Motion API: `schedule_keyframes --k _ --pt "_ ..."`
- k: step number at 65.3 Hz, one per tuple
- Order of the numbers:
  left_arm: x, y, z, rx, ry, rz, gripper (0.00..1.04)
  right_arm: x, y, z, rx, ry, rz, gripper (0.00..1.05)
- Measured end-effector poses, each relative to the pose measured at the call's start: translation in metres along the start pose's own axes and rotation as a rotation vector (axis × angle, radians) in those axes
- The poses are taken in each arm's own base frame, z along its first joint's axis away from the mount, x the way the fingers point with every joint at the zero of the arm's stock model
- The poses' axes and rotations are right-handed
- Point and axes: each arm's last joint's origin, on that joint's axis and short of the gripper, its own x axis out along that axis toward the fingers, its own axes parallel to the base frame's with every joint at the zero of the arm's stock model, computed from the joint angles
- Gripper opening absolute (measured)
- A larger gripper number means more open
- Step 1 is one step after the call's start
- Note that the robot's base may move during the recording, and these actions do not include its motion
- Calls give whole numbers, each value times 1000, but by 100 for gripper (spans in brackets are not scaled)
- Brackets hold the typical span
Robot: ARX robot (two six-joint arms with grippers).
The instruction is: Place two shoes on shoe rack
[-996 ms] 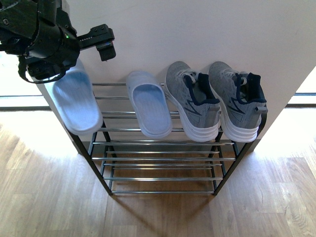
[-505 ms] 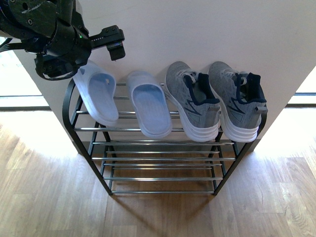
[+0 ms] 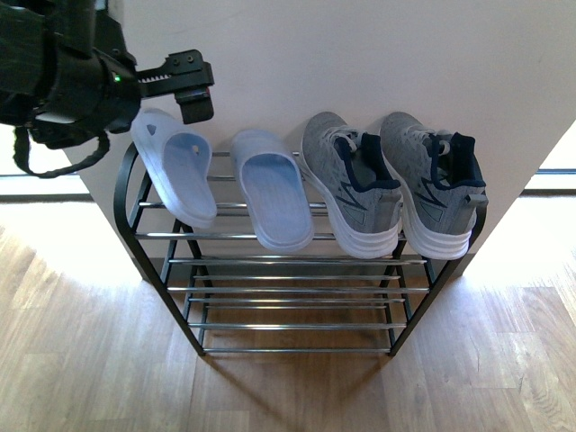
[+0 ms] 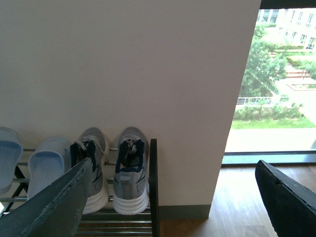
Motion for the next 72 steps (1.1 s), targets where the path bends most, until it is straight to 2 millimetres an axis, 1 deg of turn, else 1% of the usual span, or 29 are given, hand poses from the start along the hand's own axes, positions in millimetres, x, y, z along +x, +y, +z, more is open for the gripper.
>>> schedule_keyframes --k 3,5,8,10,19,27,31,34,38,41,43,44,46,52,56,57,61,66,68,72 --pt "-20 5 -2 -1 -32 7 95 0 0 0 0 0 0 96" --pt "-38 10 -4 -2 -51 15 95 0 0 0 0 0 0 96" --pt "-53 15 -7 -2 -64 25 95 0 0 0 0 0 0 96" --pt "-67 22 -10 -8 -72 34 95 0 0 0 0 0 0 96" --pt "-111 43 -20 -30 -109 88 95 0 0 0 0 0 0 96" --pt "-166 68 -28 -86 -194 146 95 0 0 0 0 0 0 96" --pt "-181 77 -30 -103 -233 166 95 0 0 0 0 0 0 96" --pt "-184 78 -29 -108 -249 165 95 0 0 0 0 0 0 96" --pt "-182 81 -33 -33 -344 57 86 0 0 0 0 0 0 96" --pt "-186 84 -42 61 -451 -13 75 0 0 0 0 0 0 96" --pt "-190 86 -46 100 -510 -30 68 0 0 0 0 0 0 96" --pt "-194 86 -47 127 -558 -38 63 0 0 0 0 0 0 96" --pt "-198 88 -48 143 -598 -37 56 0 0 0 0 0 0 96" --pt "-204 93 -55 169 -594 -16 40 0 0 0 0 -1 0 96" --pt "-207 98 -58 185 -583 -37 31 0 0 0 0 -1 0 96" --pt "-209 100 -59 188 -582 -34 27 0 0 0 0 -1 1 96" --pt "-213 104 -62 185 -584 -16 18 0 0 0 0 -1 0 96" --pt "-219 105 -63 185 -594 -8 4 0 0 0 0 -1 0 96" --pt "-220 105 -63 184 -594 -12 1 0 0 0 0 -1 0 96" --pt "-224 106 -67 191 -590 -12 1 0 0 0 0 -1 0 96"
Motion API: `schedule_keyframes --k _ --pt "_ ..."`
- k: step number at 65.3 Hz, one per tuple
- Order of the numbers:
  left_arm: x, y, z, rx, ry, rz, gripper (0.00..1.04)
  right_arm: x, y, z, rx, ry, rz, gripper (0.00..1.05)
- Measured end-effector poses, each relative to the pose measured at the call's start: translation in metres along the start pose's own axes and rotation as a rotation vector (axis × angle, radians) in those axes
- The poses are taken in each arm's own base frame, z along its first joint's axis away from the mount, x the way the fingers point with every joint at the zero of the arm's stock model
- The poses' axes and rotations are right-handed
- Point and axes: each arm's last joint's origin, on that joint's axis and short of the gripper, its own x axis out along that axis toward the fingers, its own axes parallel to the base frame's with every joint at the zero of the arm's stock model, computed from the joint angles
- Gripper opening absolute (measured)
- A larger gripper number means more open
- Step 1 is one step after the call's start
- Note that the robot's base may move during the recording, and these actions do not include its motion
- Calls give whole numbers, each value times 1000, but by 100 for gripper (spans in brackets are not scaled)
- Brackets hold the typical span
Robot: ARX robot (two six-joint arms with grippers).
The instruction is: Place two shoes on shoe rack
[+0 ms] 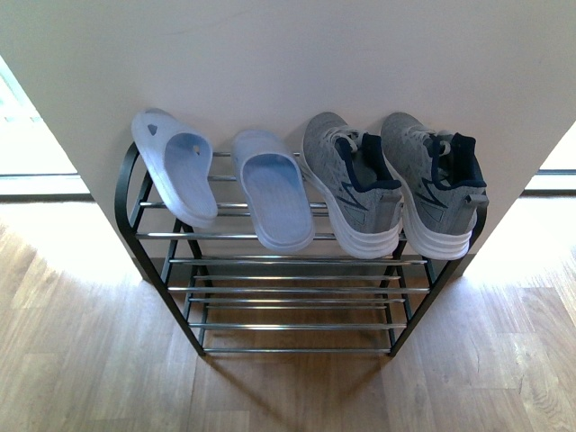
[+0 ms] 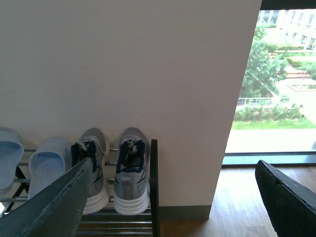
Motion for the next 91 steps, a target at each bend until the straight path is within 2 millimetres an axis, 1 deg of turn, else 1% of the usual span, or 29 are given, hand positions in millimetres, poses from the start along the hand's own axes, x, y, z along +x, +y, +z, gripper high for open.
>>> schedule_keyframes --k 16,42,91 --pt "-15 0 1 0 -3 1 1 0 0 0 0 0 0 96" --pt "-31 0 7 1 -24 0 1 0 0 0 0 0 0 96" --pt "-52 0 6 1 -18 0 1 0 0 0 0 0 0 96"
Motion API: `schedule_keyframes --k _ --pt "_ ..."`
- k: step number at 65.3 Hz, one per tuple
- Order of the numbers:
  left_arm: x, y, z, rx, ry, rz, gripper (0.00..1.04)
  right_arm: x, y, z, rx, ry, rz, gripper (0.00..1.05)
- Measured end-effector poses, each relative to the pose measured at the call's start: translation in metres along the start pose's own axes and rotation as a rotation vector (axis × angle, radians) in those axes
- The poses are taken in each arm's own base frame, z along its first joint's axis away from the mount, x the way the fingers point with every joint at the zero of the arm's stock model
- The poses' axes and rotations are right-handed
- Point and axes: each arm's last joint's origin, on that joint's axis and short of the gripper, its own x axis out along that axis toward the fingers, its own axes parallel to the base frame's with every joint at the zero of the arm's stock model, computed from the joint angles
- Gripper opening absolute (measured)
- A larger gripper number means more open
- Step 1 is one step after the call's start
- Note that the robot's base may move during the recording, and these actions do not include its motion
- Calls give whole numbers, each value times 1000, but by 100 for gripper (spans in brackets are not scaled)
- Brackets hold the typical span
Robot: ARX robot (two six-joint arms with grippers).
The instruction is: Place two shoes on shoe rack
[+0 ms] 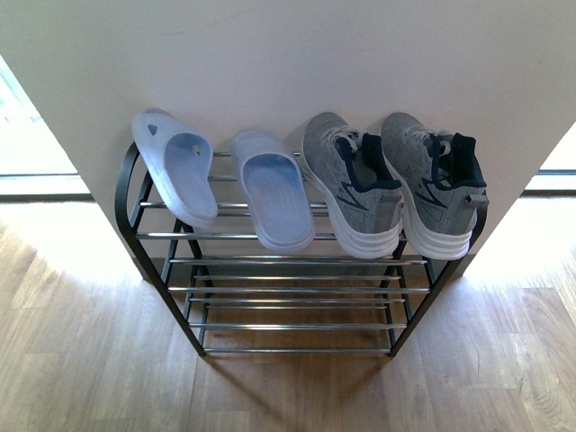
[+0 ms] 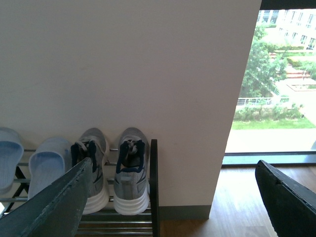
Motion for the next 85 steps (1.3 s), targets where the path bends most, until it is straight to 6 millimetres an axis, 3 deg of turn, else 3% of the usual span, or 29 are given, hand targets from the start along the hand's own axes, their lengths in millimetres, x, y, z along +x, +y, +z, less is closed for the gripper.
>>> schedule_keyframes --k 27,62,85 --pt "-7 0 -3 -1 8 1 2 0 0 0 0 0 0 96" --pt "-8 0 -3 0 7 0 95 0 0 0 0 0 0 96" --pt "-8 0 -3 2 7 1 95 0 0 0 0 0 0 96"
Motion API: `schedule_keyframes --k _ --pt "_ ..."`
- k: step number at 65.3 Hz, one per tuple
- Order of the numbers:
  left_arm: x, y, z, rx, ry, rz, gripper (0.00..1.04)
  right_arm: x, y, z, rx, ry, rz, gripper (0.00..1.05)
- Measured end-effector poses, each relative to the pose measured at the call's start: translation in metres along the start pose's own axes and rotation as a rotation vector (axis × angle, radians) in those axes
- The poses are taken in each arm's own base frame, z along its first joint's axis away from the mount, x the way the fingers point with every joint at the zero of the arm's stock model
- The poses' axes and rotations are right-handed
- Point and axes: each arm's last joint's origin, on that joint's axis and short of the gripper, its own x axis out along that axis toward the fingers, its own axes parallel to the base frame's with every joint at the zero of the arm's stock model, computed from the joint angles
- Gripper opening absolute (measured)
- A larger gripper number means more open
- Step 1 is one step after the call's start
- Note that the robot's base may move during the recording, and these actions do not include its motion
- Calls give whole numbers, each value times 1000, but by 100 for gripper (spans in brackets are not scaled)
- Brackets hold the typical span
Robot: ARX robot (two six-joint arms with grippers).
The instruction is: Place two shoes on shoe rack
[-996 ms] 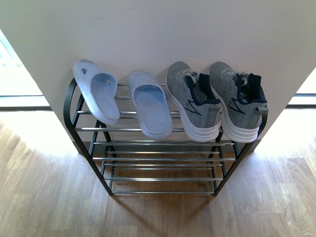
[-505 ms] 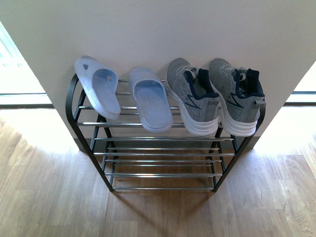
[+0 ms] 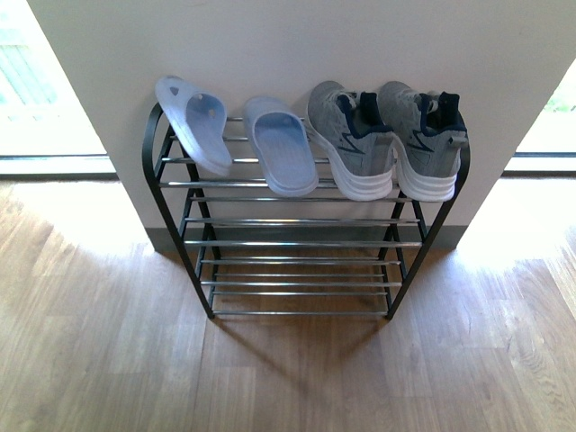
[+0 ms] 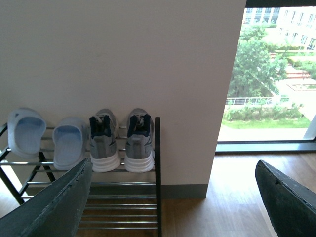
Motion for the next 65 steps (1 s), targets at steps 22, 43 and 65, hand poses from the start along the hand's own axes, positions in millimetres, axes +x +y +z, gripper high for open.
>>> schedule_keyframes --k 22,43,65 --pt "0 0 0 0 0 0 95 0 0 0 0 0 0 96" --pt "0 0 0 0 0 0 95 0 0 0 0 0 1 96" --pt "0 0 0 0 0 -1 95 0 0 0 0 0 0 96"
